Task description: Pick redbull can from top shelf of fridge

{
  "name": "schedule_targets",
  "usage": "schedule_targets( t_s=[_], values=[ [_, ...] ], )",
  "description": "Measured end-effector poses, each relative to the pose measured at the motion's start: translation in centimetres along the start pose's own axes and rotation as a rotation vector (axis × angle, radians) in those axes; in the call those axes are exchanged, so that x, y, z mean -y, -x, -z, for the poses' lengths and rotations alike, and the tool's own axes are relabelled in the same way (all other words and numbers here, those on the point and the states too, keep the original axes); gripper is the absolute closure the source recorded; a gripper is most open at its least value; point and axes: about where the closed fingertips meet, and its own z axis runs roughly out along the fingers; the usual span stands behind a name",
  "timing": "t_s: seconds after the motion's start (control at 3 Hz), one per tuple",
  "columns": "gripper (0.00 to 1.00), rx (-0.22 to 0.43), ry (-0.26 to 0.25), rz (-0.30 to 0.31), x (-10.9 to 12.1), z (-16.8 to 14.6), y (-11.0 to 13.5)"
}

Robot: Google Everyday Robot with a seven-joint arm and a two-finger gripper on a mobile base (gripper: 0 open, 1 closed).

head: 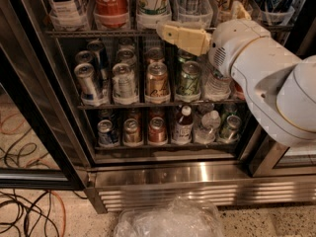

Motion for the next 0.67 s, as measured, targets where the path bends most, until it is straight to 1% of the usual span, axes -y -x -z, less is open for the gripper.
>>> schedule_targets(
  t_s=[0.33,0.67],
  values=[
    [0.28,0.000,0.000,0.000,-0.01,0.00,0.00],
    [0.16,0.000,0.000,0.001,-0.06,-0.03,0.01]
  ],
)
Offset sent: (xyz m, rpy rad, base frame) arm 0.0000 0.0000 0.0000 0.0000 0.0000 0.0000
